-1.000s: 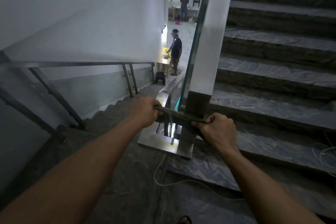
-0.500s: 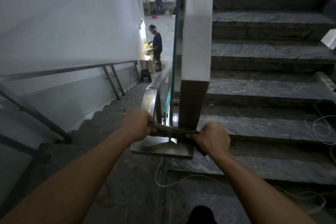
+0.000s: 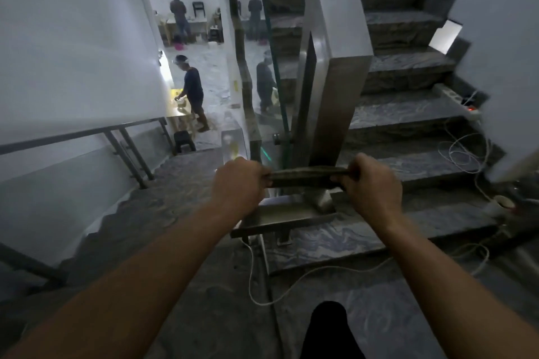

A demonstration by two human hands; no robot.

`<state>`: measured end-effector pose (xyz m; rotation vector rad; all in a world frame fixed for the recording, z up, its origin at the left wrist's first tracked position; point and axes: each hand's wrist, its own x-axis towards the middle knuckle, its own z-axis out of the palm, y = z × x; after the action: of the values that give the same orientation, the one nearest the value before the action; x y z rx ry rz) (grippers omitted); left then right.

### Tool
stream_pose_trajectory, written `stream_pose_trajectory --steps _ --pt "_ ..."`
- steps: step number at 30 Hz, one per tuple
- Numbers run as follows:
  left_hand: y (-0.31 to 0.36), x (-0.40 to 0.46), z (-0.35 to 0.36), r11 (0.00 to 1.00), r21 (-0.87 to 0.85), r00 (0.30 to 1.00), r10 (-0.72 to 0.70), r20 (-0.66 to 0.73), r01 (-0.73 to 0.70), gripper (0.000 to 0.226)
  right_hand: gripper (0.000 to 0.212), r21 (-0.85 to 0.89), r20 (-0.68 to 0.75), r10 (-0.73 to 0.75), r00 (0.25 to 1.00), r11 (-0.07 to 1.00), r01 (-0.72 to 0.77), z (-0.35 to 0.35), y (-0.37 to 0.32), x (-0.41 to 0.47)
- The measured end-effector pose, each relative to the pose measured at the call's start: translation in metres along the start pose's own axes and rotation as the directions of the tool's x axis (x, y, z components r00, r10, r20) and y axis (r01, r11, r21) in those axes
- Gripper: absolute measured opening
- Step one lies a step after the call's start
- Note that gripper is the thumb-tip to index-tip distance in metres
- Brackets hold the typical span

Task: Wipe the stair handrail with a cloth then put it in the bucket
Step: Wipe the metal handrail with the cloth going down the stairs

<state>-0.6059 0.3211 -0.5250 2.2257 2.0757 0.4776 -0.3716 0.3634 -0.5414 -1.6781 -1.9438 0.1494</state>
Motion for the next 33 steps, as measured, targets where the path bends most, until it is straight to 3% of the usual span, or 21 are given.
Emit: stream_pose_trajectory --steps 2,3,4,6,8,14,19,23,28,33 --pt "-0.004 -0.006 0.003 0.991 -0.041 0.972 0.113 -0.205 -0.124 0.018 0.019 0.040 -0.188 -0.107 0.976 0.992 0.117 -0.001 -0.005 -0.017" --pt "-0.006 -0.009 0.006 0.986 -0.034 0.960 0.148 -0.237 -0.160 0.017 0.015 0.026 -0.195 -0.142 0.970 0.988 0.150 0.003 -0.006 -0.025" --pt "-0.010 -0.012 0.011 0.986 -0.008 0.969 0.164 -0.185 -0.168 0.018 0.010 0.013 -0.123 -0.158 0.980 0.987 0.161 0.010 -0.005 -0.033" --pt "-0.018 -0.019 0.026 0.995 0.055 0.994 0.083 0.073 -0.087 0.022 0.004 -0.006 0.166 -0.077 0.983 0.997 0.079 0.025 -0.002 -0.047" --pt "-0.027 -0.029 0.039 0.997 0.070 0.967 0.016 0.255 -0.035 0.030 0.016 -0.001 0.307 -0.019 0.951 1.000 0.020 0.036 0.002 -0.059" --pt "-0.025 -0.042 0.046 0.990 0.056 0.974 0.115 0.197 -0.128 0.048 0.053 0.010 0.334 -0.035 0.942 0.999 0.034 0.052 -0.005 -0.071" --pt "-0.010 -0.043 0.058 0.975 0.197 0.956 0.038 0.291 -0.099 0.063 0.064 -0.202 0.441 -0.012 0.898 0.973 0.112 0.068 -0.006 -0.066" --pt "-0.011 -0.041 0.051 0.977 0.207 0.952 -0.017 0.305 -0.049 0.065 0.086 -0.193 0.471 -0.077 0.879 0.963 0.188 0.066 -0.005 -0.071" --pt "-0.017 -0.039 0.038 0.978 0.200 0.914 -0.026 0.404 -0.061 0.047 0.084 -0.144 0.495 -0.193 0.847 0.943 0.299 0.063 -0.012 -0.077" --pt "-0.012 -0.042 0.044 0.989 0.141 0.906 -0.099 0.410 0.045 0.062 0.071 -0.100 0.469 -0.198 0.861 0.956 0.275 0.063 -0.018 -0.075"
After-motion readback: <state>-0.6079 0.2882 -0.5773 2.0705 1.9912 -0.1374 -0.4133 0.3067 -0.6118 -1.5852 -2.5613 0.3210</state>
